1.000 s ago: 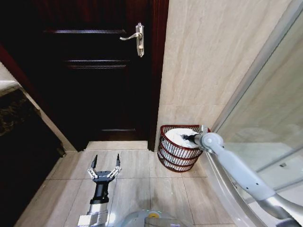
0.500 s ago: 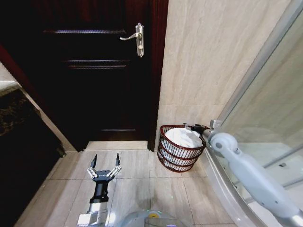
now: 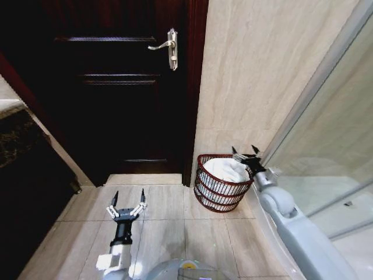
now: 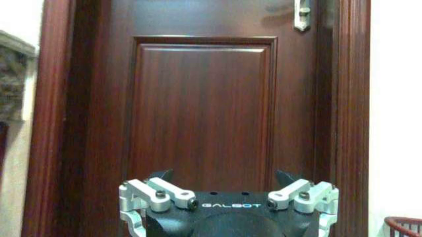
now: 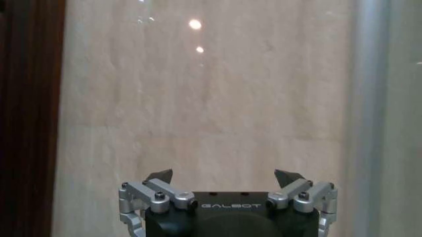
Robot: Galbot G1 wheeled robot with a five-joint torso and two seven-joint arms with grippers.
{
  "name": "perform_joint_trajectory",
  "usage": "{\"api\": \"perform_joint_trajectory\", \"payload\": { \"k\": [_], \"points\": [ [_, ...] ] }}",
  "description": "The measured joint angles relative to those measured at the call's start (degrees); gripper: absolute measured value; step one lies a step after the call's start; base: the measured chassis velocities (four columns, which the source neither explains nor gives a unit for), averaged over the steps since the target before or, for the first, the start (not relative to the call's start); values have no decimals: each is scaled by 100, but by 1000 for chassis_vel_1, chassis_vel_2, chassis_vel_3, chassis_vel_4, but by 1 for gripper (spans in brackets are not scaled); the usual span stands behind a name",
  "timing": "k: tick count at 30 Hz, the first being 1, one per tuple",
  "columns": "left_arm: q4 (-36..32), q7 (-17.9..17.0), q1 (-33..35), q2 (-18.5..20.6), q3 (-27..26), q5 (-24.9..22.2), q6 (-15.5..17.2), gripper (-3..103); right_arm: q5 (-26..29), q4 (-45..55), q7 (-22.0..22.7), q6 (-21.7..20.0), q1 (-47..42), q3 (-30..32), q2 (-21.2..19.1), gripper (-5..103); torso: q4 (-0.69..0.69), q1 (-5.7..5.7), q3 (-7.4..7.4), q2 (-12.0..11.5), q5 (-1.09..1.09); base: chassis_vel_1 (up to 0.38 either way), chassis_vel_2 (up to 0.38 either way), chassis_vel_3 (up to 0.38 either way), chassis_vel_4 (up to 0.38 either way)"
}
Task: Discard the used towel into the hamper.
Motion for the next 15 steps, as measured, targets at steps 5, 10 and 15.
{"api": "perform_joint_trajectory", "payload": {
  "k": [5,10,15],
  "points": [
    [-54,-4,-251,148,136,36,472,100,-335,386,-462,324,-999,605,715,100,-1,0,0,0,-3,0,0,0,0],
    [-13,-12,-360,159,189,154,641,100,-561,681,-693,647,-1652,776,1262,100,0,0,0,0,-3,0,0,0,0],
    [43,-108,-455,130,81,365,726,100,-909,1044,-823,845,-2255,607,1887,100,1,0,0,0,-3,0,0,0,0]
  ]
}}
